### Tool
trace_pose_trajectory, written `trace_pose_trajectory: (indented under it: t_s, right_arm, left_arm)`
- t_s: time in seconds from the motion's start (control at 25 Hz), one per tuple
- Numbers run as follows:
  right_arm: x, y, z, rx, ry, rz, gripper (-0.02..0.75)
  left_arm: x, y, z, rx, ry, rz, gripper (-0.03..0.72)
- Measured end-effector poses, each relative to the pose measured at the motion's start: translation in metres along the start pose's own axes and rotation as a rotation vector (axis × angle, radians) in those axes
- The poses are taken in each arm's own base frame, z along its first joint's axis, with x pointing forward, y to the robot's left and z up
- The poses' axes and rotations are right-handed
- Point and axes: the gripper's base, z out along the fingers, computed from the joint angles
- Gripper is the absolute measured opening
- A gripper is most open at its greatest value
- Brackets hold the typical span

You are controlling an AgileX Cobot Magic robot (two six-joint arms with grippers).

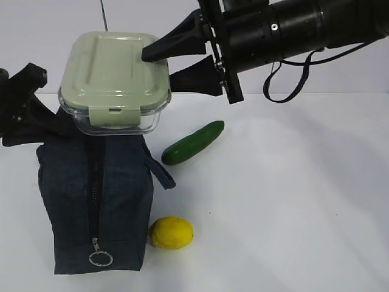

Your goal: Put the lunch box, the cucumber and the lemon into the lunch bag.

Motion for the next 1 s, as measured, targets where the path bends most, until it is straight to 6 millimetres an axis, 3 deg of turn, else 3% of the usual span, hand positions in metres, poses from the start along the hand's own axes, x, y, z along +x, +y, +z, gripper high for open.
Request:
trace_pose_trajectory:
  t_s: [0.64, 1.0]
  right_arm:
    - [0.007, -0.005, 0.011, 0.056, 0.057, -0.027, 0.369]
    - [0.001, -0.028, 0.02, 0.093, 0.046, 0.015, 0.369]
  left_arm:
    - [0.0, 0.0, 0.0, 0.0, -0.002, -0.001, -0.006]
    - [0.0, 0.0, 0.0, 0.004, -0.001, -0.005, -0.006]
